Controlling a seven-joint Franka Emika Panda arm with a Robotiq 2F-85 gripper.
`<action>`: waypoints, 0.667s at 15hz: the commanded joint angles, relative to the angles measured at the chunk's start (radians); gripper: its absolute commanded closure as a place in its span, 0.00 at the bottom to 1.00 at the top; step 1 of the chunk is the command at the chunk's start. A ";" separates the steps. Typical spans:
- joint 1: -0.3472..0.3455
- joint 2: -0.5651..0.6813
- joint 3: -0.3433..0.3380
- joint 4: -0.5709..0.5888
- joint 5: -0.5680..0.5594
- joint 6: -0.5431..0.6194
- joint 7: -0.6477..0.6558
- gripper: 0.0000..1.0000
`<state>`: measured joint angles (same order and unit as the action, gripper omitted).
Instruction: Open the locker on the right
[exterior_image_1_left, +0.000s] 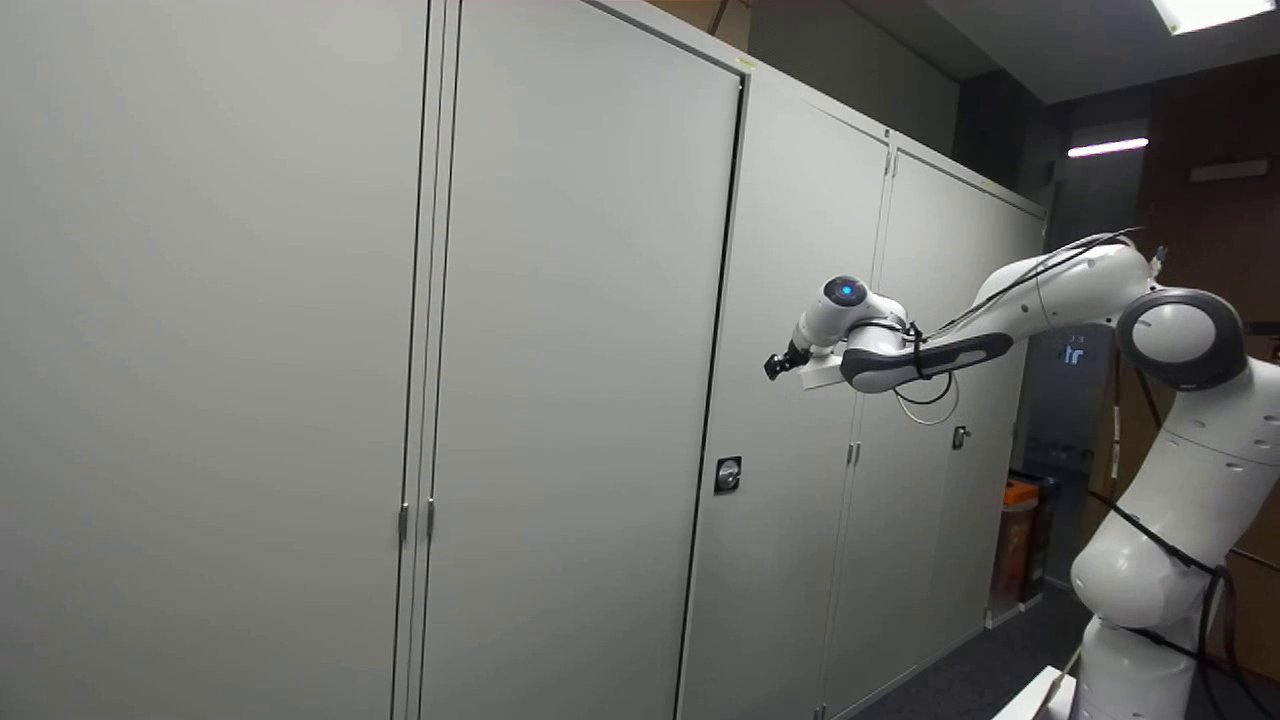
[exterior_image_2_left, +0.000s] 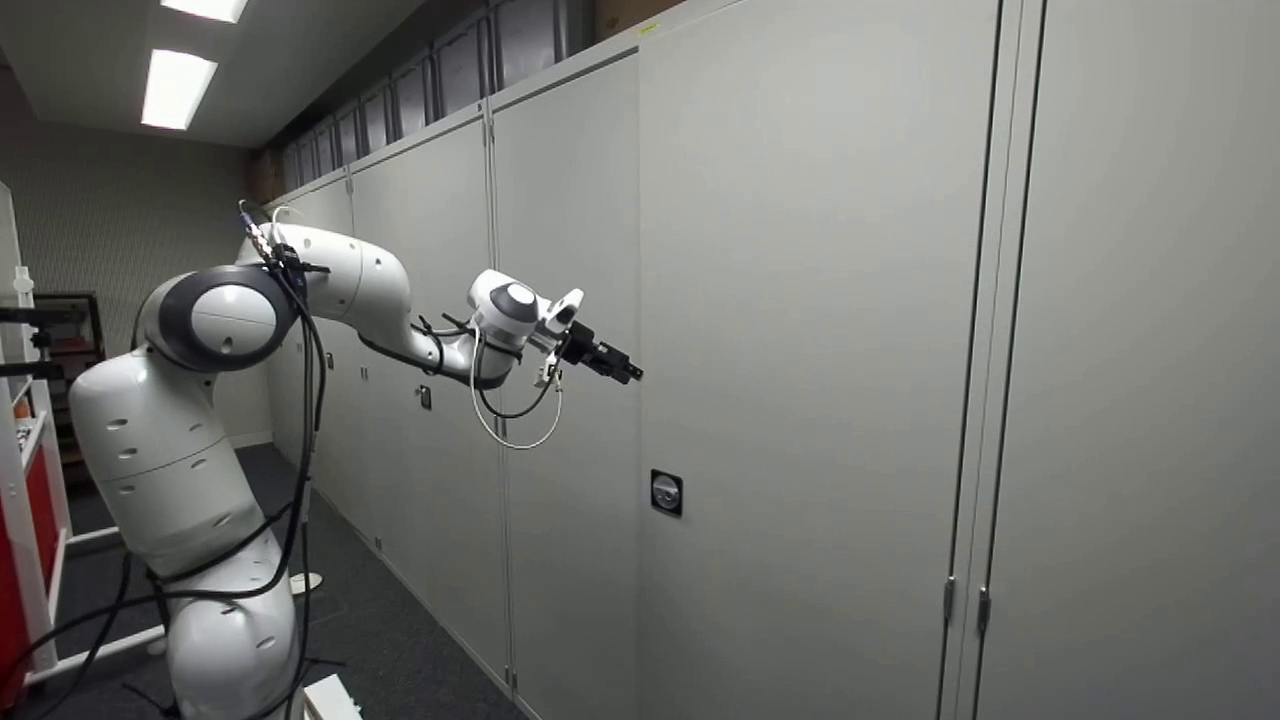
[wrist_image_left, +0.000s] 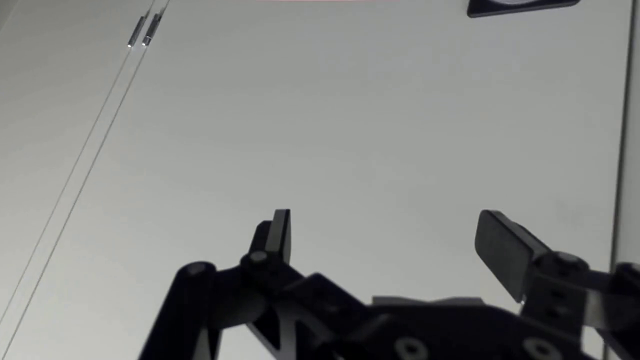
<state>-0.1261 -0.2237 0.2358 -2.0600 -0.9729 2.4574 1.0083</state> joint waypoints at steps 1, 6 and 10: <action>0.063 0.052 -0.032 0.065 -0.053 0.067 0.058 0.00; 0.054 0.090 -0.030 0.110 -0.089 0.193 0.098 0.00; 0.040 0.131 -0.038 0.144 -0.124 0.299 0.141 0.00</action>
<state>-0.0710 -0.1376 0.2046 -1.9681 -1.0455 2.6866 1.1043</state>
